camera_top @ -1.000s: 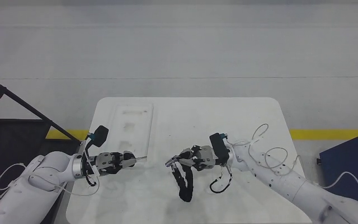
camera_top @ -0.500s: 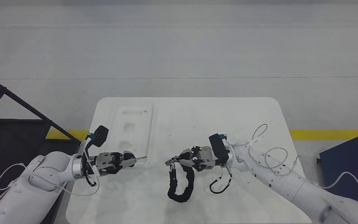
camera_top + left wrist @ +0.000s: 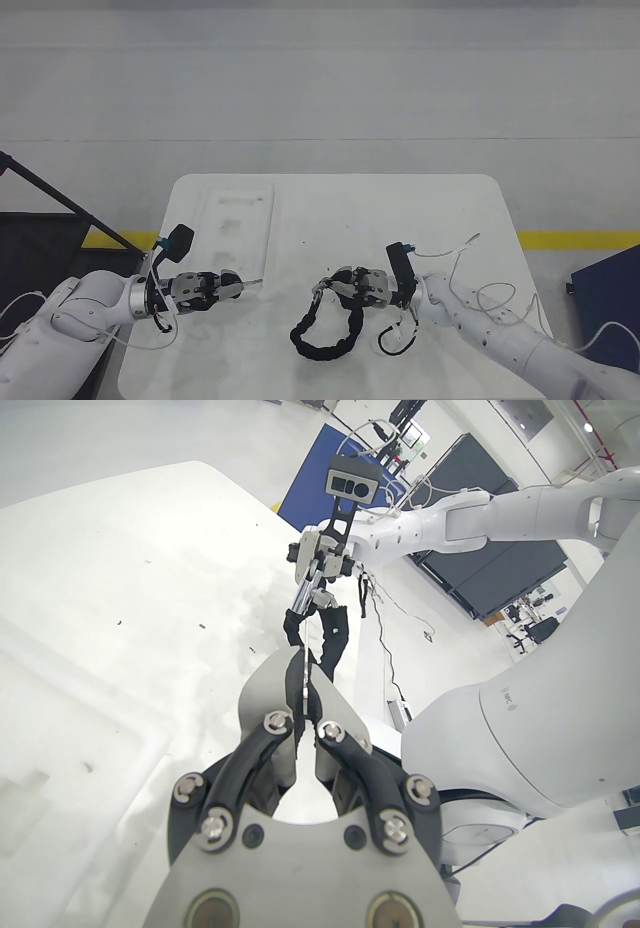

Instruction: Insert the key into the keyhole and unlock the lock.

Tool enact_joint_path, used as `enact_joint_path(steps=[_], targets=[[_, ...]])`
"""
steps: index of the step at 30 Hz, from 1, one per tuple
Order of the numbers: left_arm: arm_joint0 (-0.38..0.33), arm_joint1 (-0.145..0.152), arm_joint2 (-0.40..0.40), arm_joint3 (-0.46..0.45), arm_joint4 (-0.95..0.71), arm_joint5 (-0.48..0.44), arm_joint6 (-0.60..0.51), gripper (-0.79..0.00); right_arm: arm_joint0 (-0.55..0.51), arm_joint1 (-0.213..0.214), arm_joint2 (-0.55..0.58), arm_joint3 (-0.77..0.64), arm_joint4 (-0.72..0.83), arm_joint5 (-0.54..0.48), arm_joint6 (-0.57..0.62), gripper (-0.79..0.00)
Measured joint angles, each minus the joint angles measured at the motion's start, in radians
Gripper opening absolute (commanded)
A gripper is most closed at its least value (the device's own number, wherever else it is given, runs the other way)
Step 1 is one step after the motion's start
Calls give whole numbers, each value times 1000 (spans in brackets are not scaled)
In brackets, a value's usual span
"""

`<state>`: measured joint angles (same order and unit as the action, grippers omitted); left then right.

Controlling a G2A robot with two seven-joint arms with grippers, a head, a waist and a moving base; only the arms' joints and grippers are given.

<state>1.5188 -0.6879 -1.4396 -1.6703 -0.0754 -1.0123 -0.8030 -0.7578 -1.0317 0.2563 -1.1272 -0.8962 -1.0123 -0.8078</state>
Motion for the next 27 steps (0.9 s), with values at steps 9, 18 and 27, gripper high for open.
enact_joint_path(steps=[9,18,27], targets=[[0,0,0,0,0,0,0,-785,-68,11,29,-135,203,0,0,-785],[0,0,0,0,0,0,0,-785,-105,60,3,-378,526,0,0,-785],[0,0,0,0,0,0,0,-785,-125,77,-21,-367,724,0,1,-785]])
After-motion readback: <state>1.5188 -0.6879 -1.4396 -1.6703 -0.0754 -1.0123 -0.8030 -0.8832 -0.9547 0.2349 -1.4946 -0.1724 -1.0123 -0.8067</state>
